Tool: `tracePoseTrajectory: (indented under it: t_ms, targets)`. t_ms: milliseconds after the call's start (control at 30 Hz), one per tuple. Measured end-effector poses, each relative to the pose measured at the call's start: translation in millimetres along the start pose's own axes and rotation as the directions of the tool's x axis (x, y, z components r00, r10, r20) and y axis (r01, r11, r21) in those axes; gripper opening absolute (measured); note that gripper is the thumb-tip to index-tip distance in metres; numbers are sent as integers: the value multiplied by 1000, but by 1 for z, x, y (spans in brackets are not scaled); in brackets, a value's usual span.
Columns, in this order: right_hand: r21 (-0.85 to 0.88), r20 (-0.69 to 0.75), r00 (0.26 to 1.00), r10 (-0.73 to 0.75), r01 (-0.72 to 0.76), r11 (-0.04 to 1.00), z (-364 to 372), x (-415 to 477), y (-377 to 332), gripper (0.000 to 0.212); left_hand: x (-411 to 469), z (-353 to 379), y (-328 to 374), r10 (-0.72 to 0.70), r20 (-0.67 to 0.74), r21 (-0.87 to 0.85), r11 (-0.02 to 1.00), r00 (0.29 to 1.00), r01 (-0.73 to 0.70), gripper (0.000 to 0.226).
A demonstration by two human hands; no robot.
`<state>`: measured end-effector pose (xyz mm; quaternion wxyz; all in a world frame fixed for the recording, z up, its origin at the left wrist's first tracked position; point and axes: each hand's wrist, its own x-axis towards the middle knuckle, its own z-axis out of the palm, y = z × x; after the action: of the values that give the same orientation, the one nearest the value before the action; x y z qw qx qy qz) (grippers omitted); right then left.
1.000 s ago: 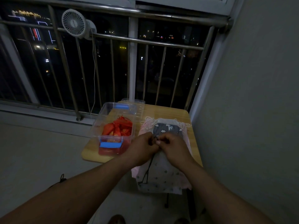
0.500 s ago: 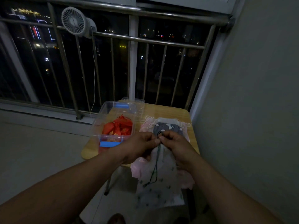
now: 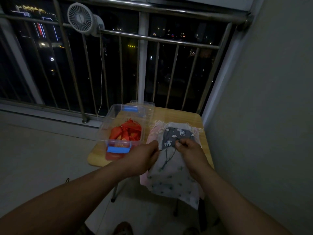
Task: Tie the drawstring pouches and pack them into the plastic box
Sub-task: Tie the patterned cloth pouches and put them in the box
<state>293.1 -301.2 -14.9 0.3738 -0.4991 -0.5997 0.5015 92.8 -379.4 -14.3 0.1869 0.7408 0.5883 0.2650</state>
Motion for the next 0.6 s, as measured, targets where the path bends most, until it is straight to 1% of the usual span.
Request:
tracePoseTrajectory:
  t_ms: [33, 67, 100, 133, 167, 200, 233, 300, 333, 400, 467, 500, 533, 600]
  targets:
    - [-3, -10, 1000, -2, 2, 1000, 2, 1, 0, 15, -1, 1, -1, -23, -4, -14, 1000, 1000, 23, 18]
    - [-10, -17, 1000, -9, 8, 1000, 3, 2, -2, 15, 0, 1, -1, -65, -10, -72, 995, 998, 64, 18]
    - [-18, -19, 1000, -18, 18, 1000, 5, 5, -5, 15, 1, 0, 1, -135, -12, -186, 974, 991, 130, 23]
    - [-24, -30, 999, -23, 23, 999, 6, 8, -8, 15, 2, -1, 4, -224, 4, -348, 913, 975, 211, 31]
    - [-26, -50, 999, -23, 22, 999, 7, 12, -12, 15, 2, -3, 8, -309, 59, -508, 809, 949, 295, 40]
    - [-21, -71, 997, -19, 18, 1000, 7, 16, -18, 14, 3, -5, 9, -351, 123, -616, 707, 928, 349, 45]
    - [-12, -92, 996, -16, 15, 1000, 7, 19, -24, 13, 3, -8, 11, -345, 151, -638, 682, 926, 358, 45]
    - [17, -123, 992, 6, -4, 1000, 6, 27, -34, 12, 2, -11, 12, -310, 119, -551, 770, 943, 322, 35]
    - [41, -115, 993, 21, -17, 999, 6, 30, -37, 12, 4, -11, 13, -319, 70, -526, 793, 945, 307, 30]
    - [116, -28, 998, 59, -55, 992, 9, 33, -42, 20, 9, -18, 15, -359, -74, -557, 789, 930, 260, 26]
    - [179, 78, 994, 81, -94, 979, 14, 34, -46, 39, 16, -29, 13, -403, -213, -581, 785, 890, 216, 26]
    - [178, 122, 990, 71, -92, 980, 18, 32, -50, 42, 19, -36, 11, -422, -281, -554, 805, 862, 213, 26]
    - [165, 161, 986, 54, -80, 983, 24, 31, -54, 38, 21, -45, 6, -444, -341, -514, 826, 829, 230, 27]
    - [112, 205, 979, 0, -23, 993, 37, 32, -62, 34, 29, -60, -9, -487, -426, -498, 830, 763, 252, 27]
